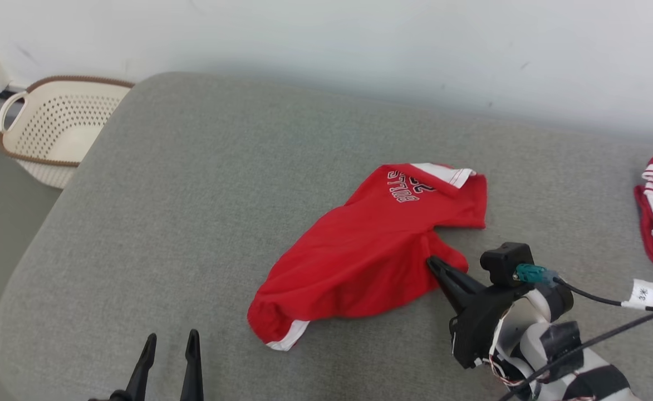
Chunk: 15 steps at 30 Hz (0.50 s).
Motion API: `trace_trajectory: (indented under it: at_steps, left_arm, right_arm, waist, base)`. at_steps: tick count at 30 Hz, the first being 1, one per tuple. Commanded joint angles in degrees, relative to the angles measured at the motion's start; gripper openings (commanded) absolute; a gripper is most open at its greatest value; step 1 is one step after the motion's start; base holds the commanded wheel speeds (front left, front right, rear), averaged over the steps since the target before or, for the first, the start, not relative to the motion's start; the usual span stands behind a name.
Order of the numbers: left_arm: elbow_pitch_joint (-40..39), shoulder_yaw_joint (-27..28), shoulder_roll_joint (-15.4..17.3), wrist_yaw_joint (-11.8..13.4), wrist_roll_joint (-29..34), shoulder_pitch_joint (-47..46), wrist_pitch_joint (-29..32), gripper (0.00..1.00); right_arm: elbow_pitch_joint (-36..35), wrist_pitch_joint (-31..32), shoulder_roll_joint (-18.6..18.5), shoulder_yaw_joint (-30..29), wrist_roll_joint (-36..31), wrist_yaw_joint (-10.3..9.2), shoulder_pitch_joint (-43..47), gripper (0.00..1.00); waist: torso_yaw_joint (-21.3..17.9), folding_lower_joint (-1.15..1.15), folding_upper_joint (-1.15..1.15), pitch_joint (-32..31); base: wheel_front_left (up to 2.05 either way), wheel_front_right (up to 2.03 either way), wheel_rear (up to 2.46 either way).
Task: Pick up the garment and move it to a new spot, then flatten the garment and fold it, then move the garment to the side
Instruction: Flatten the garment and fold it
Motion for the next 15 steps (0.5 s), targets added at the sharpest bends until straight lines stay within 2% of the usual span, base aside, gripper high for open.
trace_trajectory:
  at_steps: [1,9,15]
  left_arm:
    - [0.1,0.4,0.0,-0.1,-0.1,1.3,-0.2,1.0]
    - [-0.3,0.4,0.0,0.1,-0.1,3.2,-0.2,1.0]
    - [-0.8,0.5,0.0,0.5,-0.6,3.4,-0.2,1.0]
  right_arm:
    - [-2.3,0.6,-0.7,-0.3,1.2,0.03,1.8,0.0]
    - [-15.0,9.1,-2.6,-7.4,1.5,0.03,10.5,0.0]
    - [-25.6,16.3,-0.2,-15.0,-0.1,0.03,21.3,0.02]
  waist:
    - [-2.0,0.0,0.0,-2.1]
    - [-4.5,0.0,0.0,-3.8]
    - [-5.2,0.0,0.0,-3.0]
  base:
    - [0.0,0.0,0.0]
    - [0.0,0.0,0.0]
    - [0.0,0.0,0.0]
